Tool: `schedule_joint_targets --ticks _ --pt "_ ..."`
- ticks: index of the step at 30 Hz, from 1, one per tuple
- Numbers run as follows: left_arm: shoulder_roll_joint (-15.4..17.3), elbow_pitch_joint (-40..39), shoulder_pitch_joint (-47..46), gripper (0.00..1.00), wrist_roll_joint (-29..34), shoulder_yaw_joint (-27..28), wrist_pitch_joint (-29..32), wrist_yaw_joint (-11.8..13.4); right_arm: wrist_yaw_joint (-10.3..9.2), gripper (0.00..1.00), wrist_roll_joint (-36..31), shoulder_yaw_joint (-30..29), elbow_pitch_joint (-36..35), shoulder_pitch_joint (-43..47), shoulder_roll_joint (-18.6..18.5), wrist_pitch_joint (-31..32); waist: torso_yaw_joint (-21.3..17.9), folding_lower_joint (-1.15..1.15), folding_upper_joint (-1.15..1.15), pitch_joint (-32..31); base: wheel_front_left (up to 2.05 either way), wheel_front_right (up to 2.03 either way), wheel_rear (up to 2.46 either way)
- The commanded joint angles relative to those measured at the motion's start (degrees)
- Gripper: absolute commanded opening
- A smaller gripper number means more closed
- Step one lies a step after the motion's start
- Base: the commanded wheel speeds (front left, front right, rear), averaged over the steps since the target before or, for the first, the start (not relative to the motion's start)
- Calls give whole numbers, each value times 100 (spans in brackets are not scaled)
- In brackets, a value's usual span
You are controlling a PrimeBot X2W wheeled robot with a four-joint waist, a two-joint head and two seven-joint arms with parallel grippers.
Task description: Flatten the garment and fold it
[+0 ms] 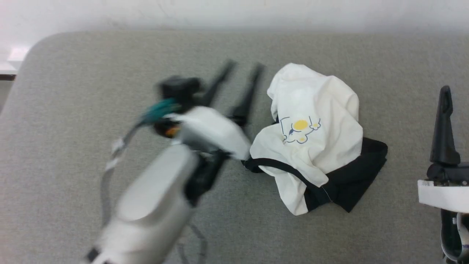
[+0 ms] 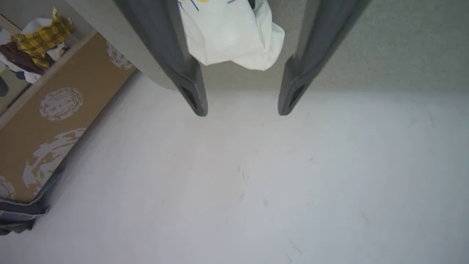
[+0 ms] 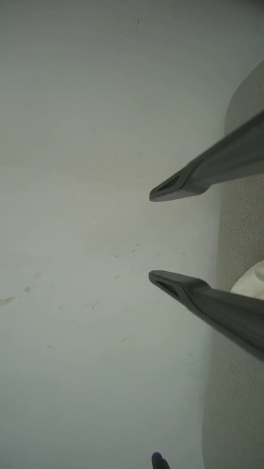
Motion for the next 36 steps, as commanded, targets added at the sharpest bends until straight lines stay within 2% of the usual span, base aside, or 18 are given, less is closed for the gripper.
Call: schedule_joint_targets --ticks 1,4,7,11,13,17,19,25,30,31,36 --pt "404 -450 330 100 192 229 -386 175 -11 100 74 8 -2 112 19 6 140 0 0 -152 0 0 0" --pt "909 -1433 940 100 410 576 -758 259 -11 100 154 11 43 237 19 -2 170 0 0 -183 0 0 0" --pt "1322 -2218 1696 100 847 927 -850 526 -11 100 227 14 88 370 19 -45 199 0 0 -199 0 0 0" --pt "1440 -2889 2704 100 1686 1513 -864 1010 -11 100 306 27 166 601 19 -56 239 0 0 -204 0 0 0" --pt "1308 -3138 3157 100 2025 1815 -865 1117 -11 100 338 78 240 704 19 -71 241 0 0 -198 0 0 0" --pt "801 -3400 3918 100 2418 2405 -866 826 -11 100 432 247 445 880 19 -76 282 0 0 -198 0 0 0" --pt "584 -3366 4144 100 2549 2567 -866 561 -11 100 489 265 523 929 19 -80 322 0 0 -203 0 0 0" --pt "44 -3285 4241 100 2886 2889 -867 -113 -11 100 569 284 477 781 7 184 433 0 0 -135 0 0 0" --pt "-163 -3288 4175 100 3186 3062 -867 -434 -11 100 896 396 454 321 -545 943 460 0 0 49 0 0 0" --pt "-163 -3288 4175 100 3186 3062 -867 -434 -11 100 896 396 454 321 -545 943 460 0 0 49 0 0 0" --pt "-301 -3299 4062 100 3374 3122 -867 -619 -11 100 1454 448 707 -25 -1178 1807 533 0 0 301 0 0 0"
